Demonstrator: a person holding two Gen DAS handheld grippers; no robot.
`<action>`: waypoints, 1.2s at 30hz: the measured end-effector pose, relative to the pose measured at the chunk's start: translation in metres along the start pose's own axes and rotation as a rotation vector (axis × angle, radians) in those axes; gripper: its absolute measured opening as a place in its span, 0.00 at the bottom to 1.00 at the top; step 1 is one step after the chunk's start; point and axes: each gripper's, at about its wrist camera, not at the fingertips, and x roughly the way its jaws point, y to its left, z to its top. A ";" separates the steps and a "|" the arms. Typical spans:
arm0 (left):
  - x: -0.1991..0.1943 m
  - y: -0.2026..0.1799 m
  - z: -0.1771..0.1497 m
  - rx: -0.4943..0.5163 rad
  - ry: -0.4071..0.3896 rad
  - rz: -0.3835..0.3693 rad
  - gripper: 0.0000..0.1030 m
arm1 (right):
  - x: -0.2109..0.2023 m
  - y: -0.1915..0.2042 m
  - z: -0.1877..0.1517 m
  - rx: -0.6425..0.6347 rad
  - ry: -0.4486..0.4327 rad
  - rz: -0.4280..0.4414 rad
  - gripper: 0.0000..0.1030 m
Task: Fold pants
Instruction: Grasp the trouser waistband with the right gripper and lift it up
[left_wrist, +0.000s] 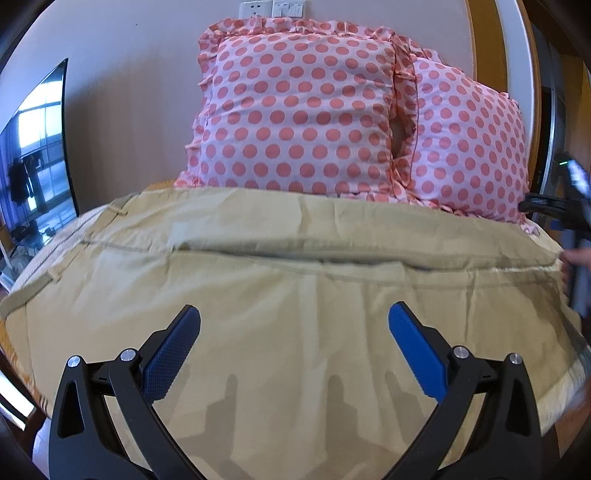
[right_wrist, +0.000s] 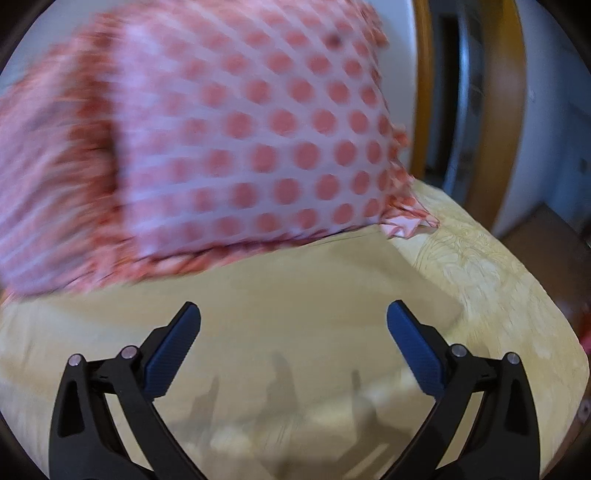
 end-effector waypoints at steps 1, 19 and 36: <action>0.003 -0.001 0.004 0.002 -0.003 0.002 0.99 | 0.022 -0.002 0.012 0.023 0.035 -0.026 0.83; 0.037 0.016 0.009 -0.074 0.071 -0.056 0.99 | 0.144 -0.051 0.042 0.282 0.142 -0.061 0.10; -0.008 0.039 0.010 -0.158 -0.022 -0.082 0.99 | -0.067 -0.150 -0.144 0.645 0.021 0.428 0.11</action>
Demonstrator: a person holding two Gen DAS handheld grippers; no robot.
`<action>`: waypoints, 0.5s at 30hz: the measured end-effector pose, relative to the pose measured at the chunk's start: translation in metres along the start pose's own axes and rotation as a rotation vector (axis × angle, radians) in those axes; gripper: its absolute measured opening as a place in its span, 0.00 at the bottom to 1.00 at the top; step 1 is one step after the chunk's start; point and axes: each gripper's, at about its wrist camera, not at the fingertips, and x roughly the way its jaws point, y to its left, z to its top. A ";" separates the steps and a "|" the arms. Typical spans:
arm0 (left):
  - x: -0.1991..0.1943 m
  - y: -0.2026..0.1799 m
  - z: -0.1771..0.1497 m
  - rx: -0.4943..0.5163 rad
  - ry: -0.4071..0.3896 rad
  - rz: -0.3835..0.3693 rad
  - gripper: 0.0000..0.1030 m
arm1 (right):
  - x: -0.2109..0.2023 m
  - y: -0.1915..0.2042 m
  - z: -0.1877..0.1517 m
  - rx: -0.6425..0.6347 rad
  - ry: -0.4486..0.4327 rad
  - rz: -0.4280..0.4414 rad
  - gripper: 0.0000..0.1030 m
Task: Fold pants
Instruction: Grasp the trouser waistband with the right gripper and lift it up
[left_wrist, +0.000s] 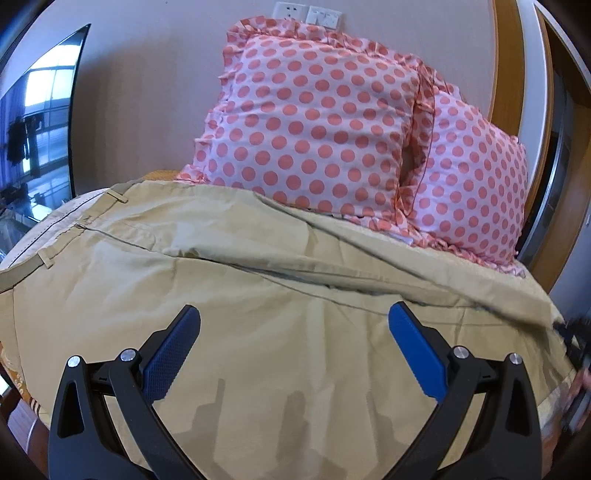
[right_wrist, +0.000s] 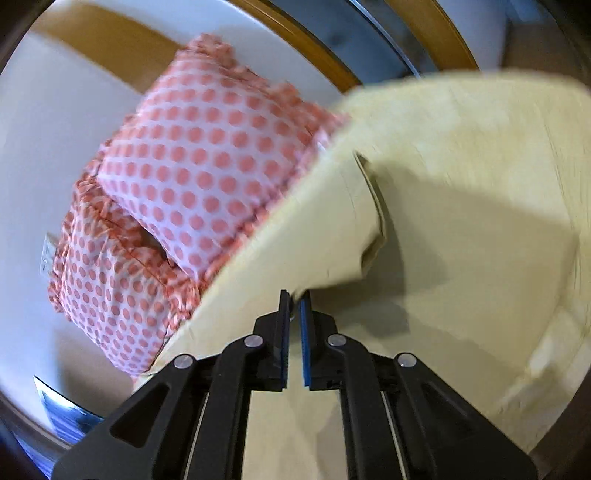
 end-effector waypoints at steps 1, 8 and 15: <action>-0.002 0.002 0.001 -0.010 -0.001 -0.004 0.99 | -0.001 -0.007 -0.003 0.030 0.018 -0.002 0.13; -0.011 0.021 0.007 -0.072 -0.008 -0.033 0.99 | 0.000 -0.017 -0.011 0.132 0.018 0.026 0.37; 0.003 0.055 0.041 -0.169 0.013 -0.113 0.99 | -0.002 -0.023 0.007 0.102 -0.039 0.124 0.01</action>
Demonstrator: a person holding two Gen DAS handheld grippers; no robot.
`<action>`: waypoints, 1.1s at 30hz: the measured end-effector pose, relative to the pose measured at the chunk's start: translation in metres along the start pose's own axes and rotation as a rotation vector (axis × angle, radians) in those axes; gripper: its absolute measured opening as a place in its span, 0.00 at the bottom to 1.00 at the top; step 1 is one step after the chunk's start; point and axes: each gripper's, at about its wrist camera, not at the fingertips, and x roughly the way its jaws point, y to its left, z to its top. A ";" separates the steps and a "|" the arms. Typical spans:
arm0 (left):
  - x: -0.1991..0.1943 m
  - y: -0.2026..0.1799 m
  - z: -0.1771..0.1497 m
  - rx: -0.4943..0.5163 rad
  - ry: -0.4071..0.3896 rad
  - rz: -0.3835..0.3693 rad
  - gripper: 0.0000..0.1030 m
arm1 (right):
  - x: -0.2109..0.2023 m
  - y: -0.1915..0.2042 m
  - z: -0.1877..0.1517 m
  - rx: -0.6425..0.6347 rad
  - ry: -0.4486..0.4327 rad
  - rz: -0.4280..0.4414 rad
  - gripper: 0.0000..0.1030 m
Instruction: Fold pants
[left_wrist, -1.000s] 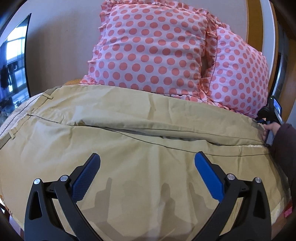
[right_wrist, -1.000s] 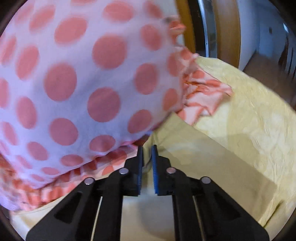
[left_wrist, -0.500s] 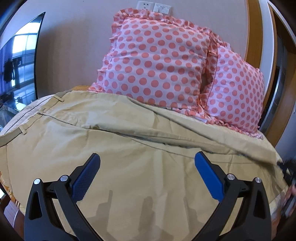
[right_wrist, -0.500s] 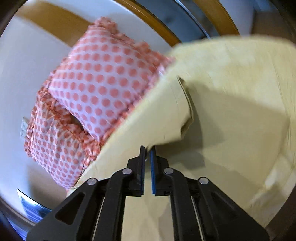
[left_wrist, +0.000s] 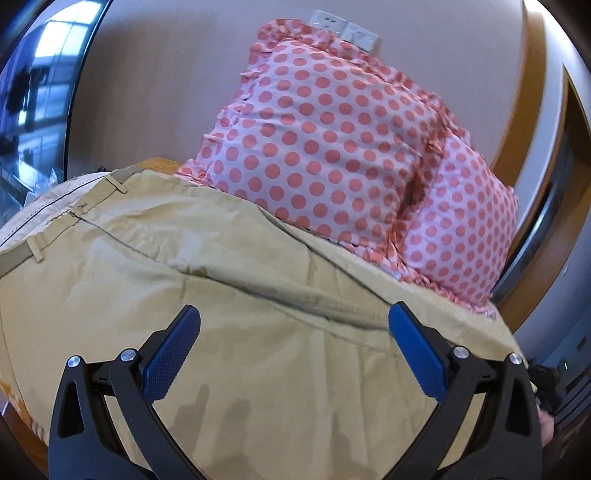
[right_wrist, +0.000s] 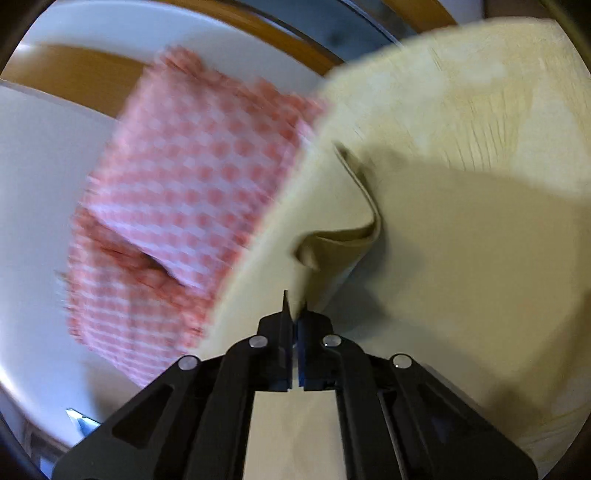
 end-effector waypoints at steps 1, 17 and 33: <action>0.003 0.005 0.009 -0.011 0.001 0.003 0.99 | -0.019 0.004 0.004 -0.028 -0.054 0.028 0.01; 0.193 0.067 0.110 -0.204 0.323 0.335 0.82 | -0.071 -0.001 0.017 -0.080 -0.139 0.072 0.01; -0.024 0.088 0.039 -0.202 0.217 0.235 0.10 | -0.071 -0.034 0.027 -0.097 -0.107 -0.085 0.01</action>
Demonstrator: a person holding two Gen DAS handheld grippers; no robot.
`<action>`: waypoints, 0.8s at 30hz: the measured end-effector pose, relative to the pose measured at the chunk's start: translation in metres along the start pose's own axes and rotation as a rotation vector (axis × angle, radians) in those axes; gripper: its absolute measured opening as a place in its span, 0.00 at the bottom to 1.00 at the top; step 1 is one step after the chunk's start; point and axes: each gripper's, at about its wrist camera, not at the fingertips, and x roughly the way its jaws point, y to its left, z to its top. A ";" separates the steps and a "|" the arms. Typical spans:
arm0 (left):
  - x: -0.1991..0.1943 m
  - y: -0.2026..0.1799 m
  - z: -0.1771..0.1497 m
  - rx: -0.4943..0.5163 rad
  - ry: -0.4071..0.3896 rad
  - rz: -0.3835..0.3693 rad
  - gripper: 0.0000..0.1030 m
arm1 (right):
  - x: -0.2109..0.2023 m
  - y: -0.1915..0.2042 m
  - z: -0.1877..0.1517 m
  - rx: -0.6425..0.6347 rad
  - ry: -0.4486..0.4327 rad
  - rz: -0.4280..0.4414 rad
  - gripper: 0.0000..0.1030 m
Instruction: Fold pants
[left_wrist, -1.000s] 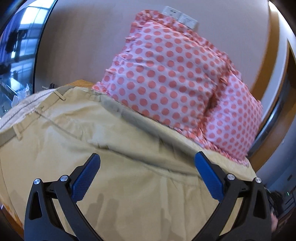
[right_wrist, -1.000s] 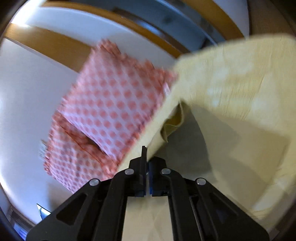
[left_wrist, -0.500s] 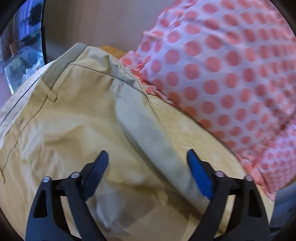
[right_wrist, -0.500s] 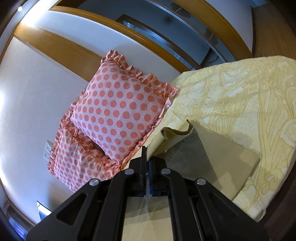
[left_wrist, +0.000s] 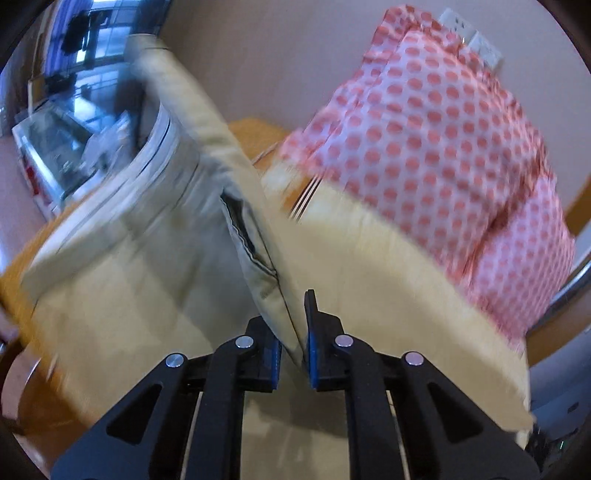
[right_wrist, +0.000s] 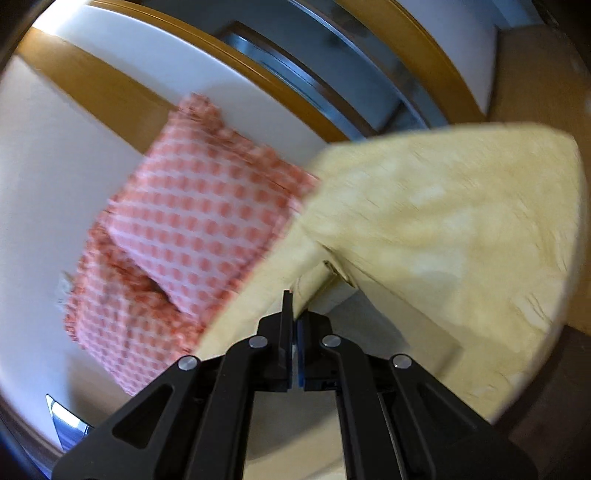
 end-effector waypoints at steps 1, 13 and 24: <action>-0.002 0.008 -0.013 -0.003 0.016 0.004 0.11 | 0.002 -0.007 -0.003 0.011 0.016 -0.020 0.01; -0.017 0.034 -0.083 -0.014 0.023 -0.018 0.11 | -0.016 -0.039 -0.015 0.044 0.025 -0.107 0.01; -0.034 0.055 -0.092 -0.043 -0.026 -0.112 0.22 | -0.024 -0.034 -0.019 -0.012 0.016 -0.159 0.30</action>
